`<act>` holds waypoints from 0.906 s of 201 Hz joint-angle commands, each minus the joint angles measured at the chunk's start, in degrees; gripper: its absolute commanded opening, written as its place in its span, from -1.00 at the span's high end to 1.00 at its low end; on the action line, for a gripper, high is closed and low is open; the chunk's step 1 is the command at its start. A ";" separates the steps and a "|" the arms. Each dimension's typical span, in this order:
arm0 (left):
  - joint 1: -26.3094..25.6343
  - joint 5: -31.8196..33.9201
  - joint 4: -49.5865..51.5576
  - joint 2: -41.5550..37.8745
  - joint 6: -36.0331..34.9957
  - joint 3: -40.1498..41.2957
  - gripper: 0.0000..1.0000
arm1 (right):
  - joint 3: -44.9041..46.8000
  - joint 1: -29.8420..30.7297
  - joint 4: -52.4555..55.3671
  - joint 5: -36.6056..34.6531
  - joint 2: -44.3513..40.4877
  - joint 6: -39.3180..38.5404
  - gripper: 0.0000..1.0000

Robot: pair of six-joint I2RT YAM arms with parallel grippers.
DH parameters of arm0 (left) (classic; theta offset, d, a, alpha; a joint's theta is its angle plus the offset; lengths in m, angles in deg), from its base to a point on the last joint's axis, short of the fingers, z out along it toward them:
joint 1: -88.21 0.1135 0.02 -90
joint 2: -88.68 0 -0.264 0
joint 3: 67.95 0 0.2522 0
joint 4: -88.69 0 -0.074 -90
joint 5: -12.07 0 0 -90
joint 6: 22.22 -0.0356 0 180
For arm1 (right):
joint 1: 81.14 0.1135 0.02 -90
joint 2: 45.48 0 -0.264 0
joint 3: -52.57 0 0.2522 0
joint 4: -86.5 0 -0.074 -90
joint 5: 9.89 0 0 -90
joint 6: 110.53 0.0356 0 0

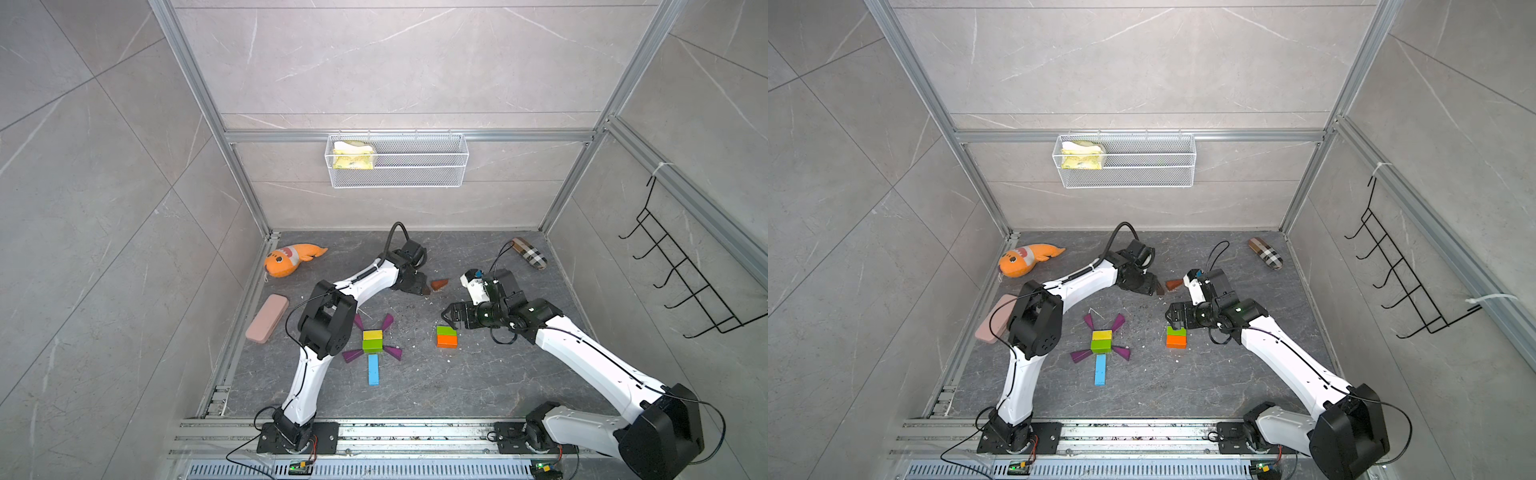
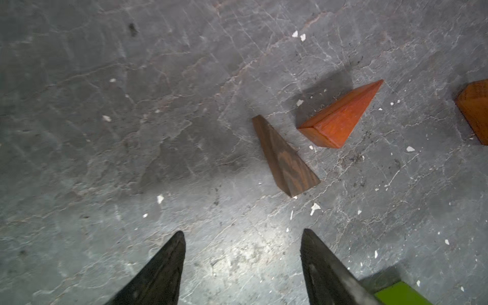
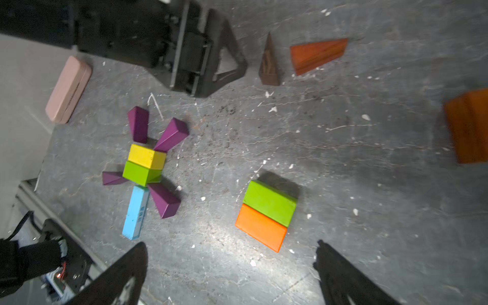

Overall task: Assemble a small pinwheel with building blocks
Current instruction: Pick up the building block from the center of the board.

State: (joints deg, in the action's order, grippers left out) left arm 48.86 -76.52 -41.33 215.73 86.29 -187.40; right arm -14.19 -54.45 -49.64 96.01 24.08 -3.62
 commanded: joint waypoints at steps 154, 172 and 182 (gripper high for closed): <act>-3.35 5.46 1.87 9.01 9.49 -12.44 -0.23 | 2.10 -0.40 1.58 5.43 -0.35 -7.23 -0.99; -3.37 6.67 3.15 9.76 10.27 -13.40 -0.23 | 2.02 -0.59 1.57 5.71 0.09 -7.39 -1.00; -3.37 7.24 3.95 10.23 10.58 -14.14 -0.23 | 2.03 -0.67 1.60 5.79 0.18 -7.43 -0.99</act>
State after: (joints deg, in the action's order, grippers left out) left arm 45.80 -71.60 -39.05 224.84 95.12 -198.33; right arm -12.77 -54.69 -49.55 100.71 24.04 -9.85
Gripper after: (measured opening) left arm 0.615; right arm 0.993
